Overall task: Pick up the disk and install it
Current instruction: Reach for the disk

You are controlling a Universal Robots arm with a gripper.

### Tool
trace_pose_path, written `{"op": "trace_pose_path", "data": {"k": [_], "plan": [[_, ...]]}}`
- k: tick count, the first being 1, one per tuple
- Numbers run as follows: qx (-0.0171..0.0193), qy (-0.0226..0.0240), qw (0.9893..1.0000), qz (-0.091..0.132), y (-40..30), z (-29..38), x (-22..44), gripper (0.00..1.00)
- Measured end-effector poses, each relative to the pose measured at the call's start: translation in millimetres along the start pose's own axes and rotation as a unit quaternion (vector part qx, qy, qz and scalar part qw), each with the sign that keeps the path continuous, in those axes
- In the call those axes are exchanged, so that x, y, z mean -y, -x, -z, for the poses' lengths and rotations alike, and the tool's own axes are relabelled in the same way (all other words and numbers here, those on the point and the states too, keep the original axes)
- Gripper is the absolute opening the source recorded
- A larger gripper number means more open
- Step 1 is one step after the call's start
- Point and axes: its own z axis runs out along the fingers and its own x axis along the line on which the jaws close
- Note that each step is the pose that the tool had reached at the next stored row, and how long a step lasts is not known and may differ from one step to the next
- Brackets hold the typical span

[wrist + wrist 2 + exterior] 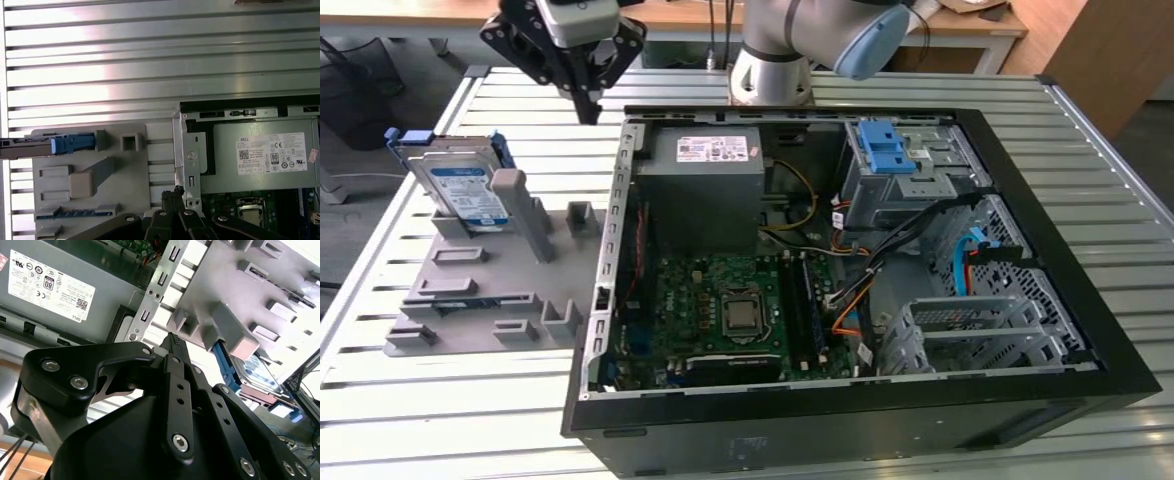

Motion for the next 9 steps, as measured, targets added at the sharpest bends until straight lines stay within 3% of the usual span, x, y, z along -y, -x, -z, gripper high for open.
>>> {"op": "trace_pose_path", "data": {"k": [9], "plan": [[0.0000,0.0000,1.0000,0.000,-6.3,-0.3,-1.1,0.11]]}}
